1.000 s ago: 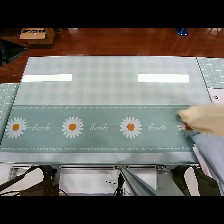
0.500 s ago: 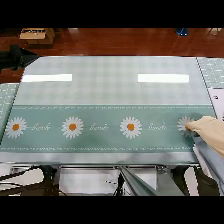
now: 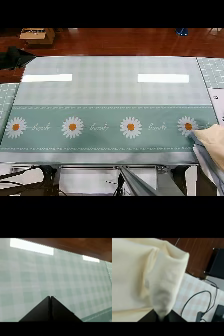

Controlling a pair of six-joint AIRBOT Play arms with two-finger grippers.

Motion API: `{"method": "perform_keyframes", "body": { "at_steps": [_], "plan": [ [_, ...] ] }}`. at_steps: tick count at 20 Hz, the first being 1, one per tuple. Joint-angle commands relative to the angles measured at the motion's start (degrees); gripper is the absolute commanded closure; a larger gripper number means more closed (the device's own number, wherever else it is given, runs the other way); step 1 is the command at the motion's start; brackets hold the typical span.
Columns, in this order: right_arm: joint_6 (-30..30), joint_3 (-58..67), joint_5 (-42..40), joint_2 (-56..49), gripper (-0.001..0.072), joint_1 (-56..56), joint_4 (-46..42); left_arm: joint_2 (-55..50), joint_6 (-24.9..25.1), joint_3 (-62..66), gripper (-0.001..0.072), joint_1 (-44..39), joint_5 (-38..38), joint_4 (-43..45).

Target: Fold the shirts.

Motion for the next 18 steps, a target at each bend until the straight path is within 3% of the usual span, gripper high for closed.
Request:
{"method": "perform_keyframes", "body": {
  "at_steps": [1, 5, 10, 11, 13, 14, 16, 18],
  "plan": [
    [-2.21, -0.87, -7.76, 0.02, 0.0685, -11.21, 1.99, 0.0, 0.2, 0.07, 0.0681, 0.13, 0.13, 0.0],
    [-3.15, -3.93, -14.51, 0.02, 0.0683, -18.86, 10.51, 0.04, 0.17, 0.07, 0.0681, 0.13, 0.11, 0.0],
    [-3.41, -8.66, -16.79, 0.02, 0.068, -19.82, 5.31, 0.04, -0.9, 0.07, 0.0681, 0.13, 0.09, -0.02],
    [-3.69, -9.2, -17.55, 0.02, 0.0586, -19.82, 5.18, 0.04, -0.9, 0.07, 0.0681, 0.13, 0.11, -0.02],
    [-5.27, -9.4, -20.61, 0.02, 0.0162, -19.82, 3.3, 0.04, -0.9, 0.07, 0.0681, 0.13, 0.11, -0.02],
    [-5.25, -8.7, -22.38, 0.02, 0.0116, -19.69, 1.75, 0.04, -0.98, 0.07, 0.0681, 0.13, 0.07, 0.0],
    [-1.75, -3.63, -27.32, -1.46, 0.0116, -19.69, 3.08, 0.04, -1.53, 0.07, 0.0681, 0.13, -0.33, -0.04],
    [0.9, 8.24, -33.03, -6.51, 0.0123, -19.65, 16.37, 0.04, -1.51, 0.07, 0.0681, 0.0, -0.57, -0.13]
  ]
}}
